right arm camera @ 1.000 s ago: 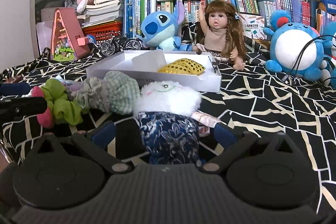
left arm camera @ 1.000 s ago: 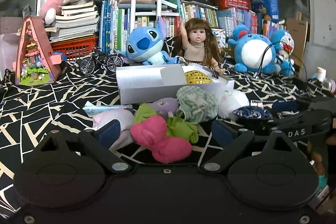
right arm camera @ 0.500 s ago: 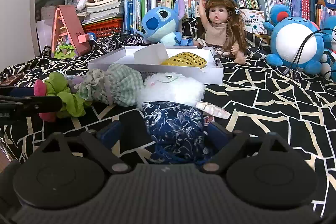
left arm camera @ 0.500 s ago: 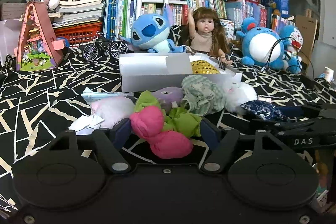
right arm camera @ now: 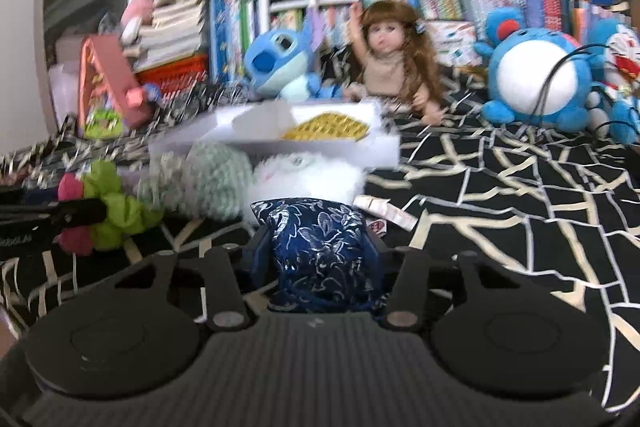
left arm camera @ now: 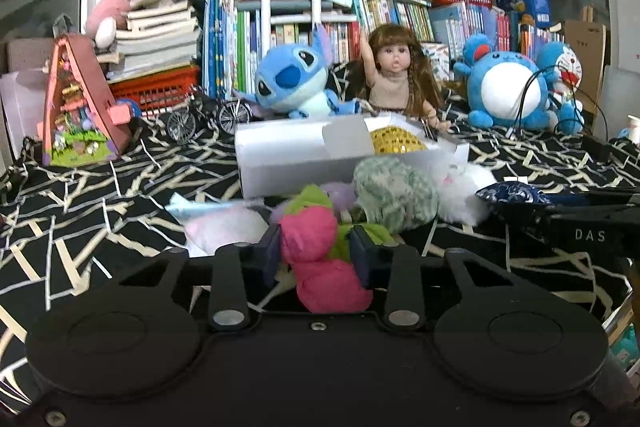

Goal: Organize soft objects
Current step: 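Carry the scrunchie with the left tool while the right tool carries the pouch into the box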

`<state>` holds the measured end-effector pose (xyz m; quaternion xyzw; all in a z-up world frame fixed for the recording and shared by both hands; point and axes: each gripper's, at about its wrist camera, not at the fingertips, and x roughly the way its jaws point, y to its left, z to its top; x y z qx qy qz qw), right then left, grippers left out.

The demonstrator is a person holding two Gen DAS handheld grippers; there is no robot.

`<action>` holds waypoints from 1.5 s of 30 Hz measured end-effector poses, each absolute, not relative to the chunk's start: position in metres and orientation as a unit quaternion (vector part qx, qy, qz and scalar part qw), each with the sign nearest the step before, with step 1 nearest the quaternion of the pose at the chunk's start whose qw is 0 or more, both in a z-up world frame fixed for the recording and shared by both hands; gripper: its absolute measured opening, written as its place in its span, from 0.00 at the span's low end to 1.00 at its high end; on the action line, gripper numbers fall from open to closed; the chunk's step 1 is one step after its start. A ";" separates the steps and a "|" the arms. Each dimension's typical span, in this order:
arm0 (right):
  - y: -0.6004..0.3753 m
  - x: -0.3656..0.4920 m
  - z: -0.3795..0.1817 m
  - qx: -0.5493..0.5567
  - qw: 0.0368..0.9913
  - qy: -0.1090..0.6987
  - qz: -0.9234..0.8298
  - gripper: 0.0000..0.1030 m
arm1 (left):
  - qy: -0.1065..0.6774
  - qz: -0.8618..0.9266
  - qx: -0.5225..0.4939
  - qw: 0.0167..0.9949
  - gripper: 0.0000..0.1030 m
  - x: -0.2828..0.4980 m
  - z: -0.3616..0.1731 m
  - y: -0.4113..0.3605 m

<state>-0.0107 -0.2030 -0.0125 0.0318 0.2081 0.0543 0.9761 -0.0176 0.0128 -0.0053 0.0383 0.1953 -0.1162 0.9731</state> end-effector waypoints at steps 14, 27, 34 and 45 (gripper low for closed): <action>-0.202 -0.012 0.004 0.035 0.981 0.180 0.058 0.49 | 0.181 -0.131 -0.011 0.975 0.22 -0.022 0.031 0.036; -0.198 0.008 0.025 0.036 0.984 0.165 0.058 0.49 | 0.147 -0.141 -0.029 0.979 0.22 -0.001 0.072 0.043; -0.206 0.035 0.036 0.073 0.980 0.178 0.053 0.49 | 0.148 -0.134 -0.046 0.979 0.22 0.036 0.087 0.047; -0.218 0.086 0.059 0.083 0.978 0.186 0.032 0.49 | 0.159 -0.118 -0.069 0.978 0.22 0.108 0.099 0.050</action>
